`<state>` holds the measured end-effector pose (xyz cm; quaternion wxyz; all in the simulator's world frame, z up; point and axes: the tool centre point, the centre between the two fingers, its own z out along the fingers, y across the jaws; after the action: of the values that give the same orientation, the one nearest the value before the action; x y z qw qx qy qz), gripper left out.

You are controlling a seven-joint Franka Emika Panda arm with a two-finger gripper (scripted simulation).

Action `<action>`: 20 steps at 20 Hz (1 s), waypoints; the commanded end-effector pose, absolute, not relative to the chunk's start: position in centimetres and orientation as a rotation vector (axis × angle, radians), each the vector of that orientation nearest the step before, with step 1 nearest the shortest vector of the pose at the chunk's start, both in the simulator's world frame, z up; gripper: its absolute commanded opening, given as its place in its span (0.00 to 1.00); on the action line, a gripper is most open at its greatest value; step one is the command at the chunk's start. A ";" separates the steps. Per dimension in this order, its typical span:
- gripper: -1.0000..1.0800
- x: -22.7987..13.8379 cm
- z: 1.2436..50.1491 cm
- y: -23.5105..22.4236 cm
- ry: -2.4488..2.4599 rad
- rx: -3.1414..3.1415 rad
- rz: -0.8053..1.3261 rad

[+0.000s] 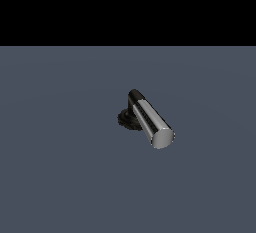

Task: Turn on the faucet by rotating a designated handle.

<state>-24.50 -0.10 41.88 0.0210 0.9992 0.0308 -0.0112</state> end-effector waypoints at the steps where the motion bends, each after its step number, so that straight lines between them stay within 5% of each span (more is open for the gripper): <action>1: 0.00 -24.2 40.0 -0.3 0.120 3.100 -0.033; 20: 0.00 -21.7 25.1 -1.8 0.308 3.107 -0.016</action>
<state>-21.86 -1.67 26.22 0.0104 0.9955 0.0941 -0.0059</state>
